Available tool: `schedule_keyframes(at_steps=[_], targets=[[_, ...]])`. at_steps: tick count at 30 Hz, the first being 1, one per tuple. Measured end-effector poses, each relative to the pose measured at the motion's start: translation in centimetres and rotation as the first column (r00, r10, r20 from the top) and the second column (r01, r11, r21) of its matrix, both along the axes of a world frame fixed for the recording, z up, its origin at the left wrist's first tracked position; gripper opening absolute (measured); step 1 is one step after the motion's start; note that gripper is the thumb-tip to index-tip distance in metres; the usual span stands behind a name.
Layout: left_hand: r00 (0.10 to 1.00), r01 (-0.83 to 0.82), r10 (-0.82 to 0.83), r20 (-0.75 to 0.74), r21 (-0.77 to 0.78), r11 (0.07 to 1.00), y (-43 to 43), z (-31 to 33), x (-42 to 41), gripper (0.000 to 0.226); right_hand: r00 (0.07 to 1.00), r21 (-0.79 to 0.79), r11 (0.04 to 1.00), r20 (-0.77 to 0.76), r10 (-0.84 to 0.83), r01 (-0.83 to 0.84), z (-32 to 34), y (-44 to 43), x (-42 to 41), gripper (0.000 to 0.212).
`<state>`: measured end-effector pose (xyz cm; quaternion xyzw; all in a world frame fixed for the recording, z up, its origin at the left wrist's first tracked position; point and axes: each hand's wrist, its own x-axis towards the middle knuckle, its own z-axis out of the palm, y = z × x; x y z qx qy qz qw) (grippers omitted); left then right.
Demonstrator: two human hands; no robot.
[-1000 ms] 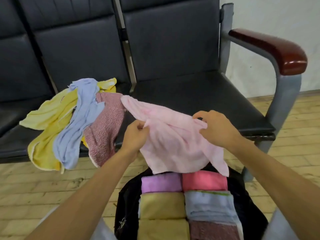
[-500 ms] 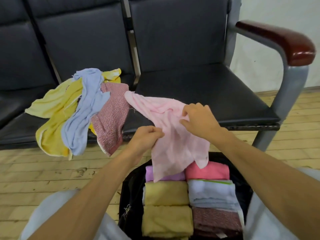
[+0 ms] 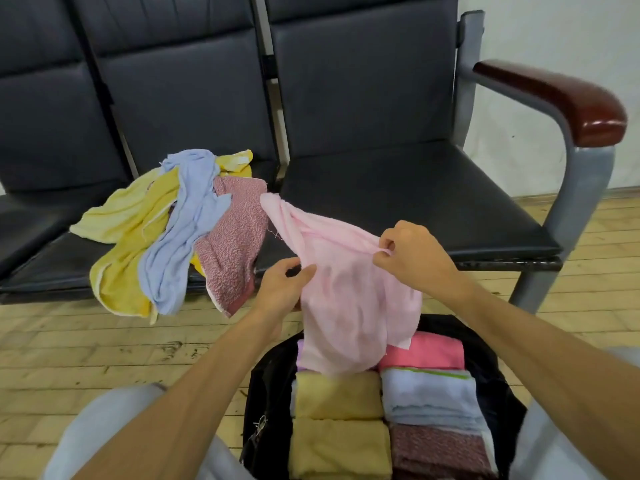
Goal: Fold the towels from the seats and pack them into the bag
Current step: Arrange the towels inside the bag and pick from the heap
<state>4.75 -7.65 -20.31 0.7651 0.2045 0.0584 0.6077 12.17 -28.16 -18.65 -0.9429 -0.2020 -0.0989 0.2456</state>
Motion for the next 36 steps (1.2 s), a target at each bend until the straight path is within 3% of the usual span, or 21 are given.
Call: schedule_keyframes(at_steps=[3,5,8,11,13,16,19,28,34,36], targets=[[0.998,0.049,-0.048,0.027,-0.025,0.998,-1.0,0.5,0.1,0.015,0.981,0.291,0.953,-0.192,-0.031,0.087,1.2,-0.9,-0.7,0.011],[0.998,0.064,-0.063,0.026,-0.025,0.998,-1.5,0.8,0.2,0.017,0.949,0.396,0.905,-0.313,-0.025,0.154,1.7,-1.7,-0.9,0.014],[0.999,0.04,-0.04,0.007,-0.153,0.987,-1.9,1.1,0.1,0.015,0.857,0.497,0.84,-0.509,0.078,0.219,1.8,-2.5,-1.0,0.017],[1.0,0.017,-0.022,-0.019,-0.201,0.979,-1.8,1.4,-0.5,0.038,0.759,0.486,0.811,-0.645,0.083,0.324,1.6,-3.1,-0.9,0.01],[0.999,-0.028,0.024,-0.024,-0.163,0.986,-1.5,1.6,-1.0,0.046,0.737,0.501,0.8,-0.666,0.115,0.328,1.8,-3.4,-1.5,0.017],[0.993,-0.115,0.117,0.01,-0.119,0.986,-0.7,1.7,-1.9,0.017,0.749,0.527,0.799,-0.645,0.154,0.29,1.8,-4.1,-2.3,0.029],[0.987,-0.15,0.156,0.025,-0.156,0.976,0.5,1.7,-2.6,0.006,0.781,0.559,0.788,-0.601,0.171,0.258,1.5,-5.2,-2.6,0.037],[0.983,0.019,-0.087,-0.161,-0.385,0.923,1.2,1.0,-3.1,0.027,0.702,0.661,0.634,-0.666,0.252,0.4,1.8,-6.0,-2.2,0.021],[0.997,0.048,-0.067,-0.05,-0.319,0.947,1.0,1.6,-2.5,0.025,0.651,0.693,0.553,-0.689,0.318,0.463,2.3,-6.2,-2.4,0.029],[1.0,0.018,-0.018,0.001,-0.32,0.947,1.6,2.2,-2.3,0.029,0.651,0.77,0.43,-0.633,0.42,0.471,3.1,-6.7,-2.5,0.03]])
